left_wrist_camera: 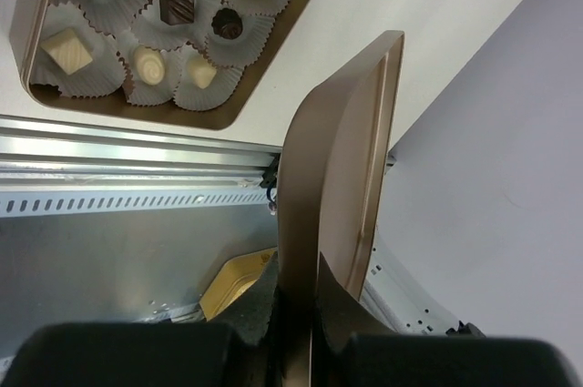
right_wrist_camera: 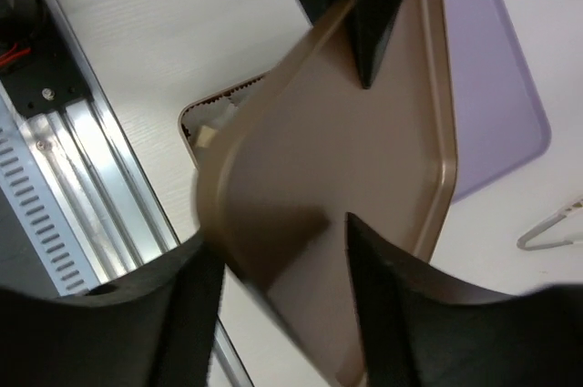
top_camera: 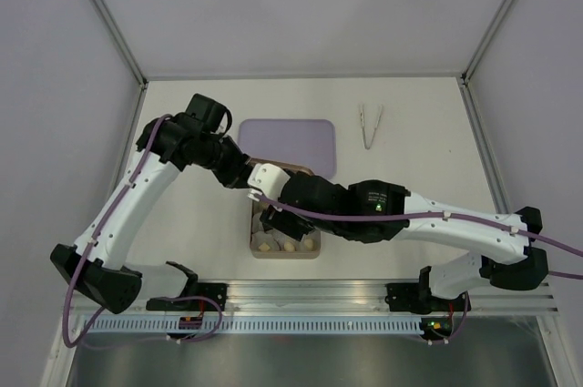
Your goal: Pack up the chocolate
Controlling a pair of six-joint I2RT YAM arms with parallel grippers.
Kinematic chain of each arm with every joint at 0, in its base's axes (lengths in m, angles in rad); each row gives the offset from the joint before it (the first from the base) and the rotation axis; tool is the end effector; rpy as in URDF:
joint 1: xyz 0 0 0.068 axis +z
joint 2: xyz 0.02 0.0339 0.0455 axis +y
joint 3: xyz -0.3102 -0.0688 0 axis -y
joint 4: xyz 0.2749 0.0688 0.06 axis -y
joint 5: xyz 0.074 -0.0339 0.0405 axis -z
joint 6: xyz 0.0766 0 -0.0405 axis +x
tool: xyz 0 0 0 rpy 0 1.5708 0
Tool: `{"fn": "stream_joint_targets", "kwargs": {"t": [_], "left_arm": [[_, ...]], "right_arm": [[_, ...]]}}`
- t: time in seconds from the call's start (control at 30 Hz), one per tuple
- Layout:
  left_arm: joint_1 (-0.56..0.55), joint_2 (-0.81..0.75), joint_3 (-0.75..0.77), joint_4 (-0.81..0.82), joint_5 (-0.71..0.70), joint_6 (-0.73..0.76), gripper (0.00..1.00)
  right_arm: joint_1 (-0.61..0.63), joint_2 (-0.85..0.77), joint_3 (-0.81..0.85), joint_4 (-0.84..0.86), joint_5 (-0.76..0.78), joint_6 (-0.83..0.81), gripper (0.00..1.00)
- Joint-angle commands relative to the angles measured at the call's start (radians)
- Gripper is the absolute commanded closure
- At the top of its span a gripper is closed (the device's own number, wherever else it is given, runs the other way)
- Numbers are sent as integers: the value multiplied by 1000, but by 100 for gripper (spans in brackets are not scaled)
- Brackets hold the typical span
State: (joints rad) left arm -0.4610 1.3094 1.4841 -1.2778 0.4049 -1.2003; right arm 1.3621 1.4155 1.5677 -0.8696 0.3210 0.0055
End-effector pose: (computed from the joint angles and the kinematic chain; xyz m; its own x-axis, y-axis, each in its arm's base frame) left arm 0.2241 -0.1450 0.3911 -0.8189 -0.5499 0.1645 -0.5396 0.6396 -0.5476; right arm 0.0952 0.3327 0.4245 -0.1410 -0.6408 -0.7546 -0.8783 0.4327 -0.2033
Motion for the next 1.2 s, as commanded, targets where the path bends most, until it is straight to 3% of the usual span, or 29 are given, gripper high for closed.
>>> {"fn": "stream_joint_targets", "kwargs": {"t": [0.0,0.07,0.1,0.17,0.23,0.27,0.47,0.5,0.6,0.73,0.9,1.07,1.17], "left_arm": [[2,-71,-18,-262,232,-102,98],[2,-85,-33,-262,241,-119,98],[1,-97,-33,-262,239,-123,98],[2,-107,-24,-261,239,-136,92],[2,-113,-13,-261,223,-133,74],[1,-114,-12,-261,218,-131,57],[2,-127,50,-249,163,-125,3],[2,-127,59,-241,155,-122,0],[4,-121,93,-221,127,-90,0],[7,-104,177,-189,13,33,0],[8,-102,243,-114,-92,237,0],[10,-163,43,-13,-87,315,0],[10,-242,-82,98,-89,320,0]], "right_arm": [[-17,-30,-9,101,94,-21,45],[-21,-38,-9,116,145,-24,55],[-26,-41,-6,122,156,-27,66],[-37,-53,-8,126,164,-33,73],[-60,-67,-14,130,138,-26,82],[-66,-82,-23,132,127,-9,84],[-95,-116,-34,118,38,99,99],[-101,-119,-34,113,20,161,100],[-141,-133,-46,110,-101,290,100],[-289,-148,-80,78,-314,537,99],[-490,-228,-267,289,-675,715,100],[-554,-265,-425,577,-853,869,100],[-561,-251,-491,658,-916,884,99]]}}
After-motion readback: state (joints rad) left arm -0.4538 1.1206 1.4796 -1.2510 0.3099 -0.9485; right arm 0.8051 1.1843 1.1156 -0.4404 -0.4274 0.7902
